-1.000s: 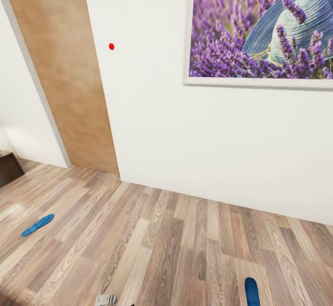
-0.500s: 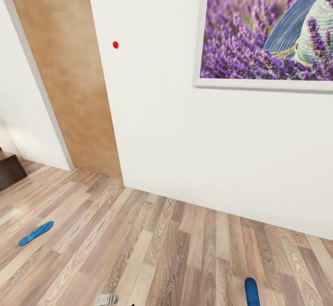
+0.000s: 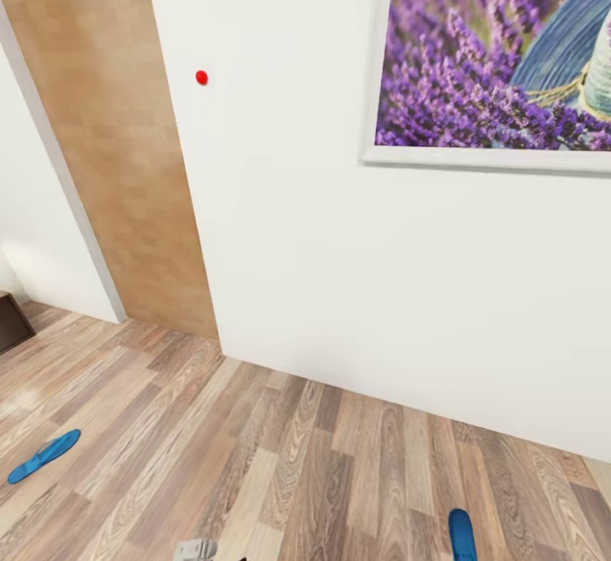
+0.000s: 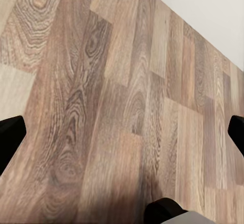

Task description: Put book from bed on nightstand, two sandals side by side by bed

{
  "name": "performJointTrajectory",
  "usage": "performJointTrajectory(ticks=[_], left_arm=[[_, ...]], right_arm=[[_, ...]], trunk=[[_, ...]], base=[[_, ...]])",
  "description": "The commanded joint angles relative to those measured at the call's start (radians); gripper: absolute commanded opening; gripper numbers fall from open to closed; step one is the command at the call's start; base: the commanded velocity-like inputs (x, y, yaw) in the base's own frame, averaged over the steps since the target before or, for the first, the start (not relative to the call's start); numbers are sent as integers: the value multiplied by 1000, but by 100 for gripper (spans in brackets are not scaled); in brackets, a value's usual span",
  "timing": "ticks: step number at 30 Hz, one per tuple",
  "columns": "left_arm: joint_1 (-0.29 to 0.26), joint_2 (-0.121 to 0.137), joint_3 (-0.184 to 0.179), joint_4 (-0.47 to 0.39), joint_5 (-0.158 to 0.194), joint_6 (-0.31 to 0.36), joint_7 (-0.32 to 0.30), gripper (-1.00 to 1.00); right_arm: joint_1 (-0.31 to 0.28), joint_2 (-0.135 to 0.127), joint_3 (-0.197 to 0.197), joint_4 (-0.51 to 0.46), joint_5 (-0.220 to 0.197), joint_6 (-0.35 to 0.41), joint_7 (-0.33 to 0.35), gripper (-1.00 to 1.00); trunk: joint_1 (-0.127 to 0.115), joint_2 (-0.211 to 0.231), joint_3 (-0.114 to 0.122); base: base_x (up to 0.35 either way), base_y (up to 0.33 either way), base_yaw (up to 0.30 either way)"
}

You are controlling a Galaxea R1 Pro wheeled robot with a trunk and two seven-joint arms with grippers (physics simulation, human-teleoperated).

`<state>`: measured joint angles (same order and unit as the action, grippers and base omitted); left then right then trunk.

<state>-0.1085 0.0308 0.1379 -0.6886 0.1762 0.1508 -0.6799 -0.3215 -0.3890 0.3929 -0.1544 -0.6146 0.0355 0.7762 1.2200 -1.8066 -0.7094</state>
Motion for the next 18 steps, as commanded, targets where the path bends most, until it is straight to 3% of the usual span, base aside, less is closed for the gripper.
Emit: performJointTrajectory(ticks=[1, 9, 18], left_arm=[[0, 0, 2, 0, 9, 10, -4, 100], [0, 0, 2, 0, 9, 10, -4, 100], [0, 0, 2, 0, 9, 10, -4, 100]], right_arm=[[-1, -1, 6, -1, -11, 4, 1, -100], [-1, 0, 6, -1, -11, 4, 3, -100], [-1, 0, 6, -1, -11, 4, 3, -100]], trunk=[[0, 0, -1], [0, 0, -2], [0, 0, -2]], base=[[319, 0, 15], [319, 0, 168], [317, 0, 27]])
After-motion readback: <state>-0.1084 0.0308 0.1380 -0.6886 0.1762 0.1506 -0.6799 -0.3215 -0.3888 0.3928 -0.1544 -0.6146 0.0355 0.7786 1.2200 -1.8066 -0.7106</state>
